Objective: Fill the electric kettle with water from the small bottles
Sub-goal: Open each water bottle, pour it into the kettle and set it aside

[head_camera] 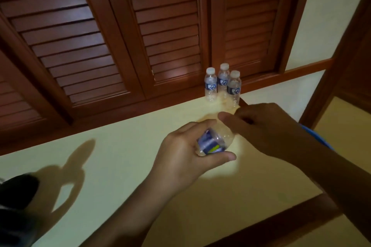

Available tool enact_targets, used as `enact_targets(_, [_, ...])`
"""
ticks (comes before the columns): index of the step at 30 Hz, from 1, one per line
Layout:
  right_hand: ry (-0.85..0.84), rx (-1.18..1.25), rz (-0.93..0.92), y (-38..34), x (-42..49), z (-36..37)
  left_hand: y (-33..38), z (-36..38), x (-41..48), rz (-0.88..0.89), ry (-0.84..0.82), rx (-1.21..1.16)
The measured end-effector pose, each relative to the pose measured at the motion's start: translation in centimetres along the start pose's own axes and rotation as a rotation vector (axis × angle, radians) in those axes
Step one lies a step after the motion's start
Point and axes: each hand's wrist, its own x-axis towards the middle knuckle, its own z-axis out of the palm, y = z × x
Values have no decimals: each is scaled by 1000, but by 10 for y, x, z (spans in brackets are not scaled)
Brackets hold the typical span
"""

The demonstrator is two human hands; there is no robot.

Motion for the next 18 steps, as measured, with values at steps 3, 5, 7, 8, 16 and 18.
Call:
enact_targets(3, [-12,122,-113,22,10,-16,-7,0,14,-209,-229,-365])
enact_targets(5, [-66,189,-189,37,13,-20,-18,2,19,-239,-331,-404])
enact_targets(7, [-92,209,-256,49,17,-21,-28,6,23,-248,-403,-427])
enact_targets(8, [-94,208,-277,53,19,-20,-31,8,25,-261,-420,-435])
enact_targets(16, [-46,364,-268,63,33,-17,-41,35,42,-278,-328,-414])
enact_targets(18, [-11,341,-267,65,37,-16,-41,41,46,-273,-335,-427])
